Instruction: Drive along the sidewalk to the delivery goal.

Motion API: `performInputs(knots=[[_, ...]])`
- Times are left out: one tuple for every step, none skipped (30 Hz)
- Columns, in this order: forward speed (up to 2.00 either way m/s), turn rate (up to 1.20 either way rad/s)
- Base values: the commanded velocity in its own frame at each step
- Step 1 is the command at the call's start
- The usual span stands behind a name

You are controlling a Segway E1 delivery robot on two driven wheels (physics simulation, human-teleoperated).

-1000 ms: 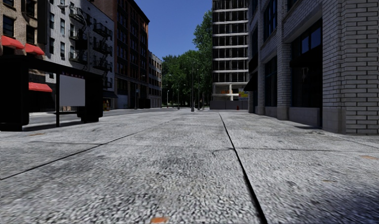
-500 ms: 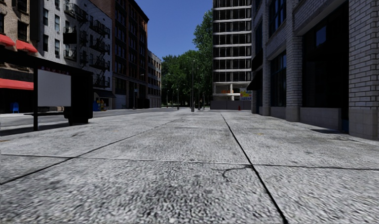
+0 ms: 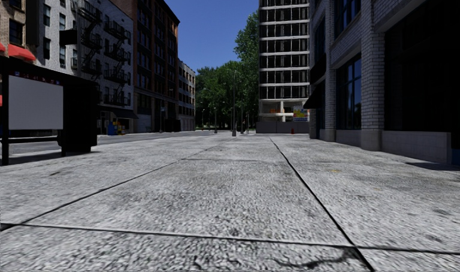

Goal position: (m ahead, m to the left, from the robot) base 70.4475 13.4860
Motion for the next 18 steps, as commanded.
performInputs(knots=[[2.0,0.0],[2.0,0.0],[2.0,0.0],[2.0,0.0],[2.0,0.0],[2.0,0.0],[2.0,0.0],[2.0,0.0],[2.0,0.0],[2.0,0.0],[2.0,0.0],[2.0,0.0],[2.0,0.0],[2.0,0.0],[2.0,0.0],[2.0,0.0],[2.0,0.0],[2.0,0.0]])
